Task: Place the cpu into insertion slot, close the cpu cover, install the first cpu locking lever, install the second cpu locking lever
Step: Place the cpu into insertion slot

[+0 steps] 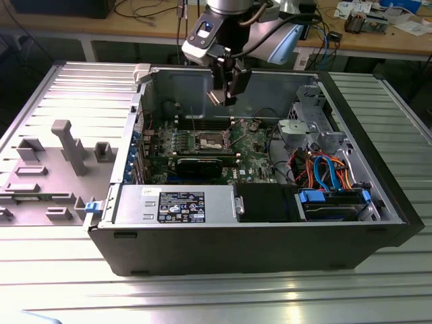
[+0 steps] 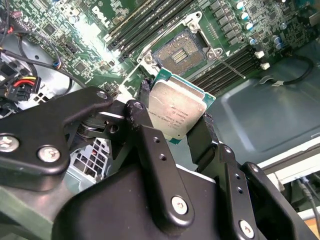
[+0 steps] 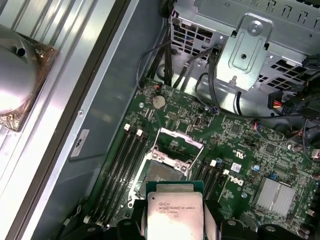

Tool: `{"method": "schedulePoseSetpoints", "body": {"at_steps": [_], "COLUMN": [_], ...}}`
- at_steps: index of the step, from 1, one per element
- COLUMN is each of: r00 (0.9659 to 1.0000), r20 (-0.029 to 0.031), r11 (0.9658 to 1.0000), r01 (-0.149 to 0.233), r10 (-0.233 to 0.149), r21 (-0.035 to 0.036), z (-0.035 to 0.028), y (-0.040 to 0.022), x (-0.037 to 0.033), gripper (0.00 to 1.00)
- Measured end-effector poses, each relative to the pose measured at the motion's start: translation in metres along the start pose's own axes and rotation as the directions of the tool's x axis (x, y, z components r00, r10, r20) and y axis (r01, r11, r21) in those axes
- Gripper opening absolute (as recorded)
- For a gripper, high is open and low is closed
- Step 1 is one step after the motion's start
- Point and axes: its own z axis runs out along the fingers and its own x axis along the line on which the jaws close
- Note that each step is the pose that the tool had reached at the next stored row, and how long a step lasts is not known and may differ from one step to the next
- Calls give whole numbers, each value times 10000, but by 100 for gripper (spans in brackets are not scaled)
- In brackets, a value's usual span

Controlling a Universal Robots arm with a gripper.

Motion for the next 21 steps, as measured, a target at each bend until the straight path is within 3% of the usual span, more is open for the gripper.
{"method": "schedulePoseSetpoints", "body": {"at_steps": [4, 7, 17, 21], "r00": [9968, 9936, 9715, 9711], "r20": [45, 63, 128, 132], "r11": [9968, 9936, 9715, 9712], "r01": [-802, -1131, -2368, -2382], "r10": [802, 1131, 2369, 2383], "r21": [-27, -39, -87, -87], "z": [27, 46, 141, 152], "y": [-2, -3, -8, -9], "x": [-1, -2, -5, -5], "gripper": [55, 55, 55, 55]}}
